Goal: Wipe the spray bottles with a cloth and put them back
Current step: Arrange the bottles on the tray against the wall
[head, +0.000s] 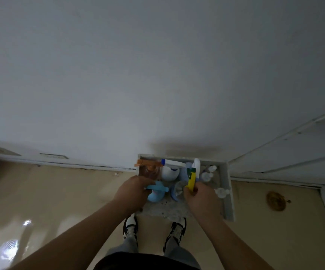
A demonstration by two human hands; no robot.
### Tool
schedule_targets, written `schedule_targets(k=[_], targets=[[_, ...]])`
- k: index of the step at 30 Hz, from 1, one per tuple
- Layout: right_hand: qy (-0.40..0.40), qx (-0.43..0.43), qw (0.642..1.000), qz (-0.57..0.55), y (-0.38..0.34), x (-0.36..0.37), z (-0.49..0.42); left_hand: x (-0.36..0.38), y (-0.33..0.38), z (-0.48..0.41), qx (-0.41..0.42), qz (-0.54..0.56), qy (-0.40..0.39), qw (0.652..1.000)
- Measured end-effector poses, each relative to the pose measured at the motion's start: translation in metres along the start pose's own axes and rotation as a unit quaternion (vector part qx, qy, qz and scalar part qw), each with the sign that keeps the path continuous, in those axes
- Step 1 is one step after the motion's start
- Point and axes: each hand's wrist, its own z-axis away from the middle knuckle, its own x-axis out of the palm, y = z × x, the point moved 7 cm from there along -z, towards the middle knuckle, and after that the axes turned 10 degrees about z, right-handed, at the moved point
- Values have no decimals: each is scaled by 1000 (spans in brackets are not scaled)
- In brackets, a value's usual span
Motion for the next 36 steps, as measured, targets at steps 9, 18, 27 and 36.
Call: schedule_targets(k=[9,18,27,36], targets=[[-10,-136,989,50,-15,5,3,-16,2,0,38,34,-8,999],[-29,-171,984,50,-24,7,-7,-27,2,-5,72,40,-11,997],[-68,-170,978,98,-44,14,-11,-32,-8,7,58,22,53,997],[-46,-183,979,82,-39,14,-11,-25,-8,11,73,7,57,996]])
